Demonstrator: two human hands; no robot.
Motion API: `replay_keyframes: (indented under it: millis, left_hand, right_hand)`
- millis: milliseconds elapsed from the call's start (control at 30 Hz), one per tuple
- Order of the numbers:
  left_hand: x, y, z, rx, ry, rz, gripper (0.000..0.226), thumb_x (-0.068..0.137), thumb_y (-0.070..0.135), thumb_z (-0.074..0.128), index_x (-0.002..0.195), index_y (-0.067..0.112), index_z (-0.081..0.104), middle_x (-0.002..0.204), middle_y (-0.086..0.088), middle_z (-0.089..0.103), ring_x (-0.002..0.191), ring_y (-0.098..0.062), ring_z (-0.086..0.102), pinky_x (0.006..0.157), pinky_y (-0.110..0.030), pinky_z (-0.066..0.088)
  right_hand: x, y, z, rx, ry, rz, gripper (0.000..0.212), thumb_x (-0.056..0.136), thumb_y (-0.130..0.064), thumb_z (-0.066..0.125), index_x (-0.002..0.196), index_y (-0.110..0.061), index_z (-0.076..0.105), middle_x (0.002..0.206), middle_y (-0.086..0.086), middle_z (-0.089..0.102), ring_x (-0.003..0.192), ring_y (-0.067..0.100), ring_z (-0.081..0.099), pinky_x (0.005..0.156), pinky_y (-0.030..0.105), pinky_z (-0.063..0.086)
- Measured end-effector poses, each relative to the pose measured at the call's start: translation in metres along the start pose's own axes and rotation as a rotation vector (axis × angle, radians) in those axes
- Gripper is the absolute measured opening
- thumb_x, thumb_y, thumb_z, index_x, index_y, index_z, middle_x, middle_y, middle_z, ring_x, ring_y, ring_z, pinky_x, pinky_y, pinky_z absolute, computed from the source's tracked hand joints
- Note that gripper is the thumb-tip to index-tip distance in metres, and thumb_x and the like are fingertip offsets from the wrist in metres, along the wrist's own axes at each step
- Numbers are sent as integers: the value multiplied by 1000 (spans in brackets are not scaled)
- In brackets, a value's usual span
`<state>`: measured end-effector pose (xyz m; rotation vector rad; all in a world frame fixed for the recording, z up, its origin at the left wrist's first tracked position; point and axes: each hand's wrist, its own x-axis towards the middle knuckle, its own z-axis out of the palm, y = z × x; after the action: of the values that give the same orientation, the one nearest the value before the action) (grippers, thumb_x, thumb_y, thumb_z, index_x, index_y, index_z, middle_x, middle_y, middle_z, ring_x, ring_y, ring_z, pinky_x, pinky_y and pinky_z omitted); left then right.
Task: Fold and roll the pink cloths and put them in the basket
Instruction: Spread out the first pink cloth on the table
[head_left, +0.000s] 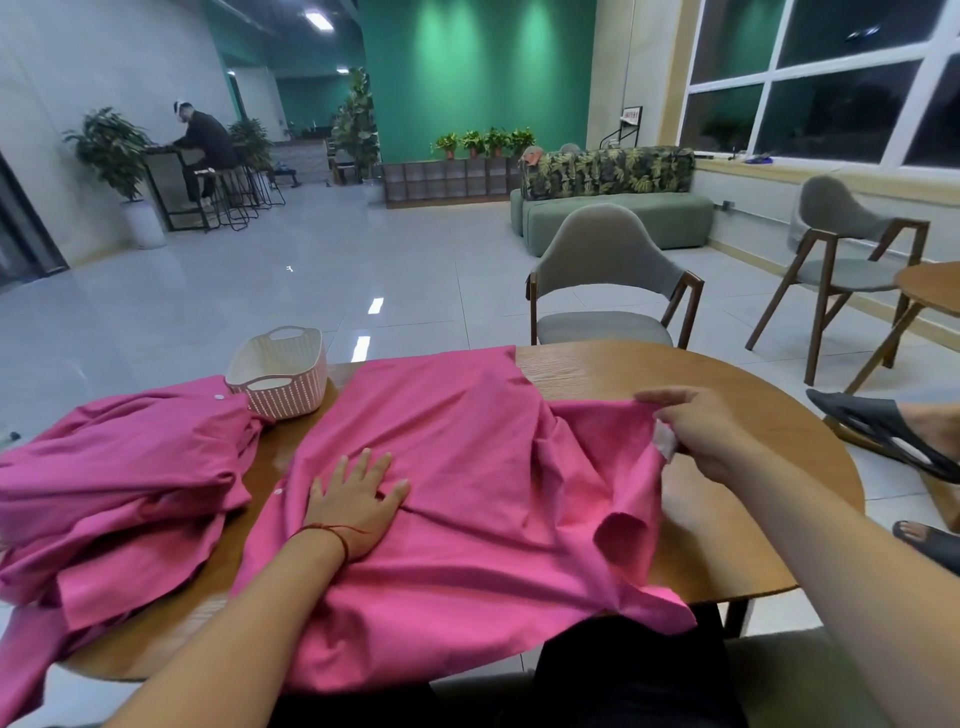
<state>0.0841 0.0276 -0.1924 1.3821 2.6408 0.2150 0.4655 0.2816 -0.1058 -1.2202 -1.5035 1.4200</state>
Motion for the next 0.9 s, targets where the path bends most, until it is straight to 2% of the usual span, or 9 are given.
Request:
replay_keyframes:
  millis: [67, 167, 200, 333, 500, 633, 767, 833, 900]
  left_hand:
    - [-4, -9, -2, -2, 7, -18, 74, 97, 79, 20, 164, 49, 9, 175, 12, -2, 161, -21, -3, 128, -55, 2]
    - [-9, -23, -4, -12, 14, -67, 74, 97, 79, 21, 164, 49, 10, 175, 11, -2, 162, -21, -3, 128, -56, 2]
    - [-11, -27, -5, -16, 18, -85, 74, 97, 79, 22, 164, 49, 10, 175, 11, -2, 162, -22, -2, 128, -56, 2]
    - [-16, -33, -8, -13, 22, -124, 73, 98, 78, 22, 164, 48, 10, 175, 10, -1, 162, -23, -1, 128, -57, 3]
    - [-21, -46, -10, -9, 25, -139, 70, 99, 75, 24, 163, 49, 11, 175, 11, 0, 162, -25, 0, 128, -55, 5]
    - [-23, -51, -10, -3, 3, -141, 69, 101, 71, 26, 164, 47, 12, 175, 10, 2, 162, -26, 2, 128, -54, 6]
    - [-17, -37, -18, -8, 64, -144, 70, 95, 63, 37, 159, 34, 34, 169, 1, 26, 156, -28, 21, 124, -55, 21]
    - [-10, -21, -22, -11, 133, -79, 65, 84, 54, 43, 142, 27, 50, 153, -3, 45, 145, -28, 37, 116, -53, 34]
    - [4, -4, -25, -6, 151, 13, 60, 74, 48, 43, 128, 25, 56, 138, -3, 55, 134, -28, 49, 109, -50, 41]
  right_hand:
    - [1, -3, -26, -43, 88, -63, 48, 93, 19, 47, 111, -12, 80, 107, 13, 73, 74, 19, 61, 58, 27, 59]
    - [-3, -2, -68, -104, 200, -103, 50, 94, 17, 49, 111, -18, 81, 117, 7, 72, 92, 24, 66, 83, 47, 64]
    - [-5, 0, -80, -112, 228, -103, 49, 95, 16, 50, 112, -19, 80, 118, 7, 71, 95, 25, 67, 84, 49, 64]
    - [-11, 18, -110, -309, 280, -98, 54, 93, 14, 49, 113, -28, 78, 121, 1, 69, 100, 26, 68, 69, 41, 62]
    - [-13, 54, -126, -694, 279, -34, 57, 82, 7, 55, 93, -43, 78, 110, -10, 76, 100, 19, 70, 81, 48, 65]
    - [-17, 57, -117, -772, 170, -21, 53, 83, 11, 59, 97, -37, 78, 102, -13, 74, 92, 14, 69, 65, 37, 61]
    - [-14, 48, -104, -851, 34, -56, 30, 88, -13, 70, 106, -36, 74, 105, -9, 74, 97, 16, 68, 88, 44, 59]
    - [-10, 45, -93, -933, 30, -50, 28, 86, -20, 67, 102, -43, 68, 104, -6, 71, 95, 21, 65, 87, 41, 57]
    - [10, 48, -84, -954, 26, -61, 25, 76, -30, 60, 90, -50, 66, 101, -11, 72, 92, 20, 65, 85, 42, 57]
